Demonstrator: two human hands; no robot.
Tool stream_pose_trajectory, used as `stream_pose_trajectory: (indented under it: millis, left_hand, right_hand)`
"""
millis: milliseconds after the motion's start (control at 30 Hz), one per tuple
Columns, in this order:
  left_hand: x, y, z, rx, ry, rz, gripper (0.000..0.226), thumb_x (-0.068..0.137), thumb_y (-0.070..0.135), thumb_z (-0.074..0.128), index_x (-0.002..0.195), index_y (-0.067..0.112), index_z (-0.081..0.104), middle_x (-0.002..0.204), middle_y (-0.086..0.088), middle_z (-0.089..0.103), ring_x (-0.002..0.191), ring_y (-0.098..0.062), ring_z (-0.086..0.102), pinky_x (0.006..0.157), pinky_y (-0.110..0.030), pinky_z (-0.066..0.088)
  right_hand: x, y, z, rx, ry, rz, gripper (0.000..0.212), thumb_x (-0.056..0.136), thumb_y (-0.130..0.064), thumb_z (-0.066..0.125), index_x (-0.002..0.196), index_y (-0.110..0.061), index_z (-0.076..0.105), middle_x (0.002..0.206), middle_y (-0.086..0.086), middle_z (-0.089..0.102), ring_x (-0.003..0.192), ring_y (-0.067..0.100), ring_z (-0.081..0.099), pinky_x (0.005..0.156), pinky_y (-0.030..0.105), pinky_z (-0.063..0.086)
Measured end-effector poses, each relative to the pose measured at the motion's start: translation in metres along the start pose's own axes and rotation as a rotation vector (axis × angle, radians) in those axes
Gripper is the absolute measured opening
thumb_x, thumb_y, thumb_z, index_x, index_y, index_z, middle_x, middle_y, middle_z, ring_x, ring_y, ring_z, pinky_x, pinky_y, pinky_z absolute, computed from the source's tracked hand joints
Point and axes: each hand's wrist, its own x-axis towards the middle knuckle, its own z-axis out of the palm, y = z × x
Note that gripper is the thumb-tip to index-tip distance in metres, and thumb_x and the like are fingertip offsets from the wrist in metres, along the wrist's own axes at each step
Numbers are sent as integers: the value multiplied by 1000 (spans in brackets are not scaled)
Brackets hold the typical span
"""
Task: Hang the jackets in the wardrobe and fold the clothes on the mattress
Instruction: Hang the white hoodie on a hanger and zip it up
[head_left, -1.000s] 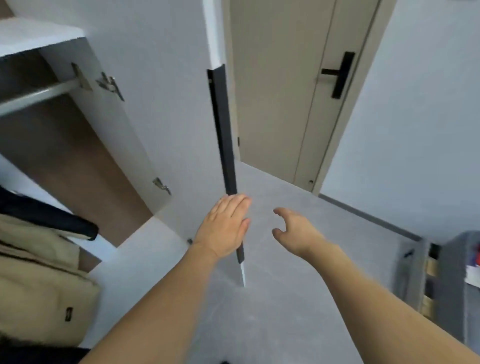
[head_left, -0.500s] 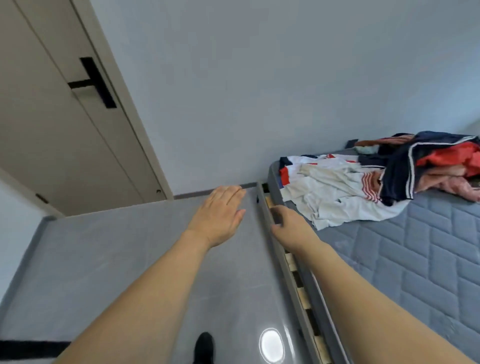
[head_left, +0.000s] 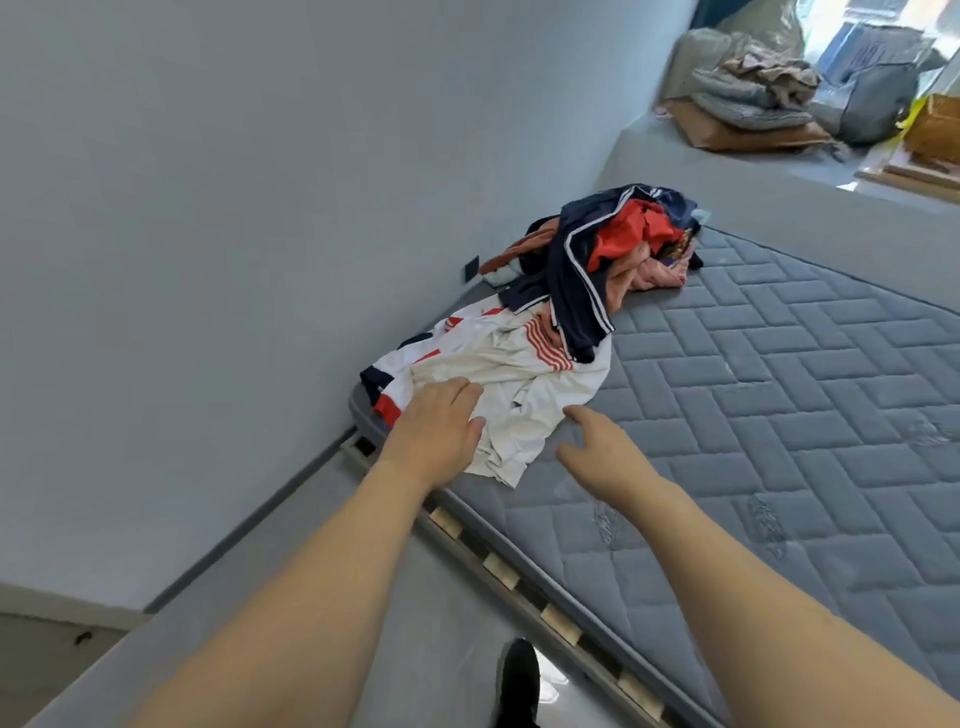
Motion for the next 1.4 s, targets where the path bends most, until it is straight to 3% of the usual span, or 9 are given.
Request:
stream_pose_trajectory:
  millis: [233, 333, 667, 800, 900, 1033, 1133, 1267, 1400]
  left_hand:
    - [128, -35, 21, -56, -213, 65, 46, 103, 32, 43, 147, 17, 41, 151, -1, 40, 135, -20, 39, 115, -34, 30]
    - [179, -69, 22, -65, -261, 4, 48, 103, 31, 44, 148, 18, 38, 153, -1, 38, 138, -19, 36, 115, -31, 28]
    - [443, -156, 205, -287, -551, -130, 57, 94, 24, 52, 149, 21, 37, 151, -2, 44, 131, -22, 48, 97, -27, 38]
    - [480, -176, 321, -224, -721, -193, 90, 90, 27, 57, 158, 23, -1, 164, 1, 13, 145, -29, 29, 114, -42, 35]
    - [482, -189, 383, 38, -614, -132, 63, 91, 21, 46, 151, 19, 26, 143, -10, 45, 123, -32, 47, 100, -48, 45]
    - [461, -182, 389, 71, -543, 242, 14, 94, 22, 44, 97, 18, 57, 107, -9, 65, 103, -32, 53, 84, -39, 41]
    - [456, -170, 364, -139, -758, 442, 21, 98, 27, 46, 78, 23, 48, 97, -10, 66, 99, -34, 52, 82, -37, 38]
    - [454, -166, 332, -42, -1159, 698, 33, 99, 36, 45, 71, 20, 44, 79, 0, 53, 92, -29, 49, 77, -35, 37]
    - [500, -173, 319, -88, -1309, 422, 34, 92, 47, 54, 82, 15, 60, 81, 7, 59, 75, -14, 52, 61, -28, 36]
  right_hand:
    - [110, 31, -27, 248, 48, 236, 66, 90, -18, 51, 152, -17, 30, 138, 3, 50, 91, 10, 57, 63, 21, 41]
    - [160, 33, -27, 361, 44, 324, 67, 93, -22, 52, 153, -15, 25, 152, 6, 37, 117, 22, 52, 78, 26, 39]
    - [408, 102, 23, 748, 199, 686, 63, 93, -22, 54, 150, -18, 29, 104, -4, 46, 88, 17, 51, 70, 30, 42]
    - [474, 149, 71, 801, 214, 792, 63, 95, -24, 55, 151, -18, 27, 118, 1, 49, 94, 16, 47, 77, 28, 39]
    - [516, 184, 112, 813, 230, 860, 73, 95, -29, 58, 154, -23, 16, 149, 8, 37, 121, 27, 44, 89, 33, 35]
    - [549, 206, 131, 891, 296, 963, 91, 91, -38, 65, 156, -26, 2, 153, 7, 32, 132, 32, 41, 89, 36, 36]
    - [562, 207, 134, 877, 300, 999, 81, 87, -38, 69, 151, -16, 23, 123, 2, 52, 112, 27, 55, 80, 31, 43]
    - [554, 207, 142, 776, 223, 977, 17, 97, -24, 48, 98, -13, 61, 91, 6, 63, 71, 17, 54, 56, 26, 39]
    - [492, 223, 149, 479, 65, 1094, 25, 101, -22, 39, 102, -11, 61, 103, 14, 65, 87, 30, 64, 65, 38, 53]
